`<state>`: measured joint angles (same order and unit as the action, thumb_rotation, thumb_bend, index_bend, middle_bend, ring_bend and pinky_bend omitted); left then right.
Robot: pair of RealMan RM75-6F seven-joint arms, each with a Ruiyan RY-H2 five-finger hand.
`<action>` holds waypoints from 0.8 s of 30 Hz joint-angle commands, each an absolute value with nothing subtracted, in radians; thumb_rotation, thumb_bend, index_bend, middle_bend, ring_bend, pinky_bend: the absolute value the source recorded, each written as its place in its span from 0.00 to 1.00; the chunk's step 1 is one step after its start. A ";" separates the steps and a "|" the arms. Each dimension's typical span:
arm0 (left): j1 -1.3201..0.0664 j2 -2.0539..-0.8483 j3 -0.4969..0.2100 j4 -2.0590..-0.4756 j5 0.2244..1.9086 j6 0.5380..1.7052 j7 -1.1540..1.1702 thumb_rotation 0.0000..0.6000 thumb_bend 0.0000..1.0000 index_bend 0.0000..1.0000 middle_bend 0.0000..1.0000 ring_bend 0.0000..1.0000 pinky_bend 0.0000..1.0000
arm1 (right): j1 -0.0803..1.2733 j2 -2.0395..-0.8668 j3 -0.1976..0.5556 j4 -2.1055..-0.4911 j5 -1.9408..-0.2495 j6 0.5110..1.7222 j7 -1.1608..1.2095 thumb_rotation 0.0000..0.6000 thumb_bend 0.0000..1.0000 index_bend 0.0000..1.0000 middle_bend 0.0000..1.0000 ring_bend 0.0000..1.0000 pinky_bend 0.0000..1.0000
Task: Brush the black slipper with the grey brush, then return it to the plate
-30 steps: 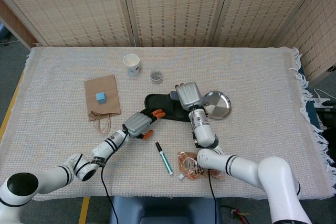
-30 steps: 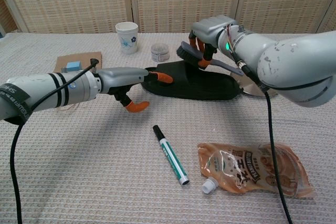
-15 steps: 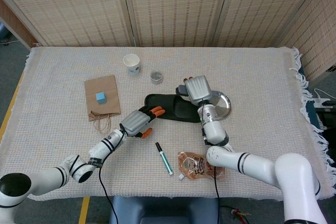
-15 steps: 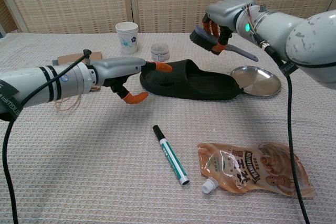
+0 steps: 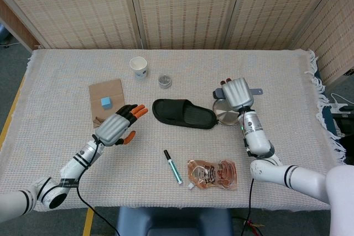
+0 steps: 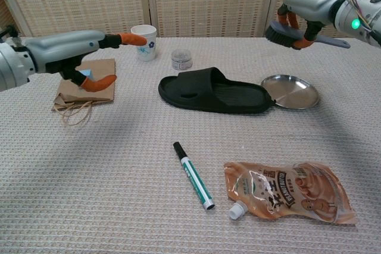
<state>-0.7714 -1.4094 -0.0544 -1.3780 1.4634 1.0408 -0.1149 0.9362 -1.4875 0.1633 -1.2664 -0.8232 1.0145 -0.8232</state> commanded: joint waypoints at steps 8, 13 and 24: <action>-0.534 -1.383 0.013 -1.276 1.453 1.272 -0.243 1.00 0.56 0.00 0.00 0.00 0.08 | 0.841 -1.598 0.076 -1.041 -0.859 0.944 -0.750 1.00 0.47 0.92 0.64 0.60 0.91; -0.499 -1.393 0.023 -1.214 1.477 1.291 -0.312 1.00 0.56 0.00 0.00 0.00 0.08 | 0.836 -1.683 0.081 -0.924 -0.862 0.902 -0.738 1.00 0.47 0.90 0.64 0.60 0.91; -0.483 -1.413 0.016 -1.157 1.512 1.284 -0.362 1.00 0.56 0.00 0.00 0.00 0.08 | 0.833 -1.712 0.120 -0.889 -0.883 0.818 -0.680 1.00 0.46 0.42 0.36 0.23 0.74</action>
<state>-0.4857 -1.4115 0.0183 -1.1597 1.5110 1.2864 -0.3527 0.8350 -1.7236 0.1084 -0.8755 -0.8793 0.8277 -0.7012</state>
